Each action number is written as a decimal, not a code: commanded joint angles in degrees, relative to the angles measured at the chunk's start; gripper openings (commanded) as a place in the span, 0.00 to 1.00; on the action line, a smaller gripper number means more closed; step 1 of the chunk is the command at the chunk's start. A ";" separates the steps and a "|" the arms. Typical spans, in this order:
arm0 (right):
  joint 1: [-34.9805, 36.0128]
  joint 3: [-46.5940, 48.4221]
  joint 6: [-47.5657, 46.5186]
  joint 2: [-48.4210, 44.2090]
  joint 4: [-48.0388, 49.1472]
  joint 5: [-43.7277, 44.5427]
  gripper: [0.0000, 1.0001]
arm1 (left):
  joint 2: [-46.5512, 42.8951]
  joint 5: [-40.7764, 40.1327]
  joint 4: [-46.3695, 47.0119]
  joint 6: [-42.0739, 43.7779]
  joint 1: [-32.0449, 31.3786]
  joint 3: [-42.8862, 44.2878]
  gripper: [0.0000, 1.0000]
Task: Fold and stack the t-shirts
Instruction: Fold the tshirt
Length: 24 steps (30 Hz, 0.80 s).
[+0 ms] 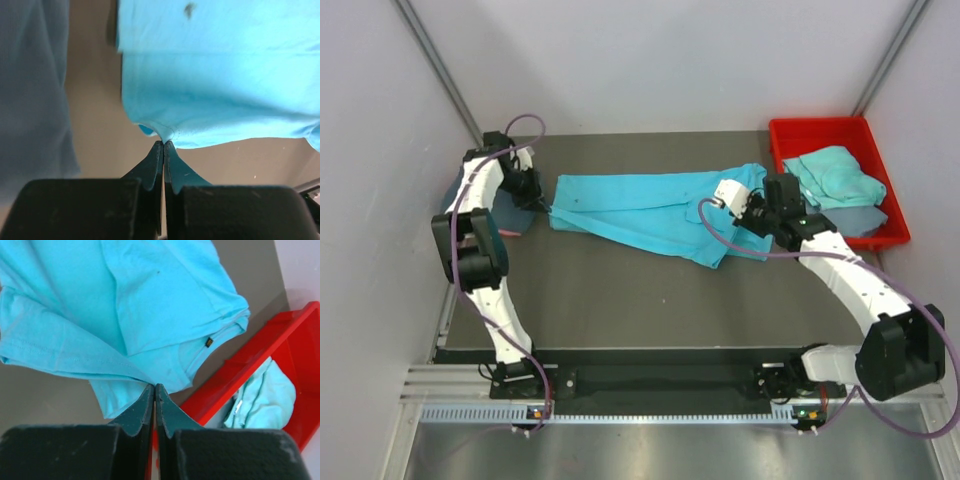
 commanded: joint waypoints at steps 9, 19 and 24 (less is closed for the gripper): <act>-1.81 12.07 -1.34 9.76 5.73 4.85 0.00 | 14.41 4.88 -7.61 4.96 -1.10 21.95 0.00; -3.04 19.37 -0.46 18.29 9.24 6.52 0.00 | 15.21 3.83 -7.80 5.05 -1.02 25.74 0.00; -3.12 23.59 -0.02 23.47 10.04 6.44 0.00 | 14.34 2.42 -7.18 4.88 -1.02 26.36 0.00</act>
